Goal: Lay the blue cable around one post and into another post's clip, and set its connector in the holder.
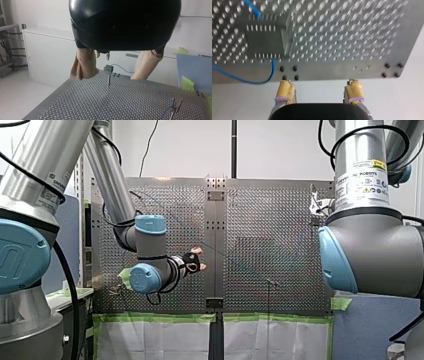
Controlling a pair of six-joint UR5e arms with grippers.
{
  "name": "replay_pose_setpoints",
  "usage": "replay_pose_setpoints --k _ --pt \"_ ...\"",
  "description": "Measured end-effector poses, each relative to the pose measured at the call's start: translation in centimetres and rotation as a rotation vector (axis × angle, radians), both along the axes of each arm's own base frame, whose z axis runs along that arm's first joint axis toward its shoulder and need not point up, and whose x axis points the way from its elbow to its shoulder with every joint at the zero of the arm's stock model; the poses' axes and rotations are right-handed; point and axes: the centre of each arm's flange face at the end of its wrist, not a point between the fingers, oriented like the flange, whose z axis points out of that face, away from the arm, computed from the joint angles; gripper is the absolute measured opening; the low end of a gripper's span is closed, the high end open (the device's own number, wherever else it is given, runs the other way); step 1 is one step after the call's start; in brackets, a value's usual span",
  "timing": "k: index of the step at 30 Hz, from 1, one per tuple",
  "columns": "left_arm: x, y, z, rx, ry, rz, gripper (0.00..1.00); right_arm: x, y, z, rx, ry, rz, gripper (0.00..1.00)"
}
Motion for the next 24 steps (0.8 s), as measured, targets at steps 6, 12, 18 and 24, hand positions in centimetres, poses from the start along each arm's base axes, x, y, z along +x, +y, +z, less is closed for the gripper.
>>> replay_pose_setpoints --k 6,12,18,24 --pt "0.3 -0.1 0.2 -0.038 -0.008 -0.001 1.00 2.6 1.3 -0.2 0.006 0.032 0.016 0.95" --pt "0.8 0.3 0.3 -0.072 0.004 0.037 1.00 5.2 2.8 -1.9 0.011 0.060 0.018 0.95" --pt "1.8 0.9 0.3 -0.070 0.016 0.105 1.00 7.8 4.4 -4.0 0.009 0.096 0.018 0.95" --pt "2.6 1.3 0.4 -0.069 0.021 0.167 1.00 10.1 6.5 -6.1 0.028 0.147 0.018 0.95"
